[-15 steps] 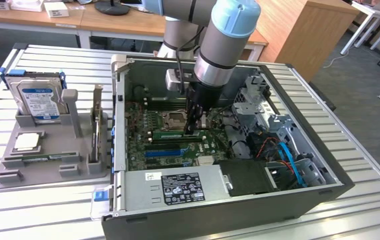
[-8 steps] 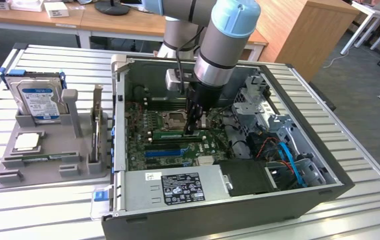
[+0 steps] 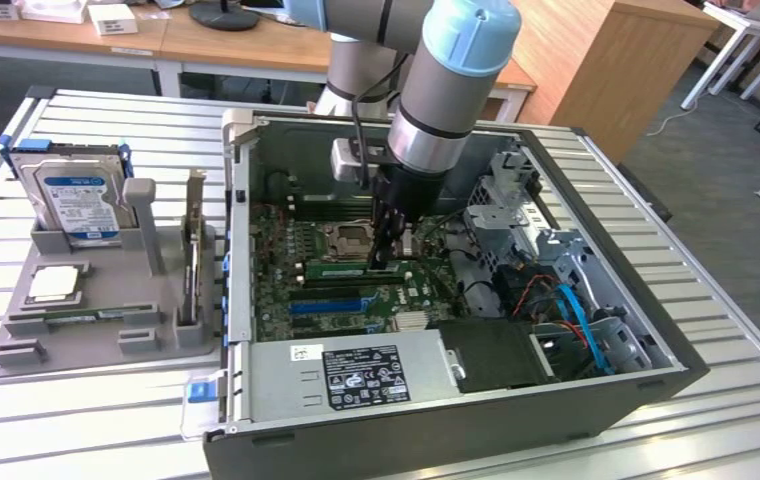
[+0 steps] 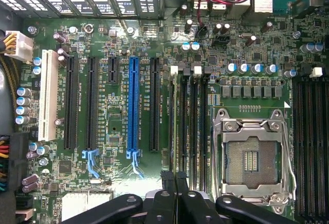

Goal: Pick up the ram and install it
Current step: 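Insert the ram into the slot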

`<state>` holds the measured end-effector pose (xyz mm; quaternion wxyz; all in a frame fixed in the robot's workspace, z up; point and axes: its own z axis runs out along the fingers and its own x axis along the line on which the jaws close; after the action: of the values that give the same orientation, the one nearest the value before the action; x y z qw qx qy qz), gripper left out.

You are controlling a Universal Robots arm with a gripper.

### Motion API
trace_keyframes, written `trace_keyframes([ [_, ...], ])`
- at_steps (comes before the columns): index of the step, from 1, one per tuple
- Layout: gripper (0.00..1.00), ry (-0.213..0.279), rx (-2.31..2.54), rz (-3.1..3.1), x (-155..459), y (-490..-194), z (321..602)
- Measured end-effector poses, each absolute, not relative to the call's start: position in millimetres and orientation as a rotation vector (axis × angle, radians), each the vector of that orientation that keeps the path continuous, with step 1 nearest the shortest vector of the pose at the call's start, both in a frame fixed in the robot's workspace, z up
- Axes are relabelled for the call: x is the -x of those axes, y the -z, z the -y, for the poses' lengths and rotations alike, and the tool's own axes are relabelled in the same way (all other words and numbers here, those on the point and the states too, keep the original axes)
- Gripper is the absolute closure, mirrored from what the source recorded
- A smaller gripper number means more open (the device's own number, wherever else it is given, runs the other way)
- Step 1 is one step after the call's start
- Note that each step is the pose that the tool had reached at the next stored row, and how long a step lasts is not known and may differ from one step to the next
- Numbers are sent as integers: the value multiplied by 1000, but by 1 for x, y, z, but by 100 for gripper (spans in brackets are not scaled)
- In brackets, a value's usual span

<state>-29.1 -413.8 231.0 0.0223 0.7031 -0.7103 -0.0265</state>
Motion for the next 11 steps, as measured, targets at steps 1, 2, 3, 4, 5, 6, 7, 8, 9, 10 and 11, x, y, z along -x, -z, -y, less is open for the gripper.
trace_keyframes([
  [1,88,82,-2178,2200,29,-231,414],
  [2,88,82,-2179,2199,29,-231,414],
  [3,88,82,-2180,2198,29,-231,414],
  [4,88,82,-2180,2197,28,-231,414],
  [5,88,83,-2181,2196,28,-231,414],
  [6,88,83,-2182,2195,28,-231,414],
  [7,88,83,-2182,2195,28,-231,414],
  [8,88,83,-2183,2195,28,-231,414],
  [9,88,83,-2183,2195,28,-231,414],
  [10,88,83,-2183,2194,28,-231,414],
  [11,88,83,-2183,2194,28,-231,414],
])
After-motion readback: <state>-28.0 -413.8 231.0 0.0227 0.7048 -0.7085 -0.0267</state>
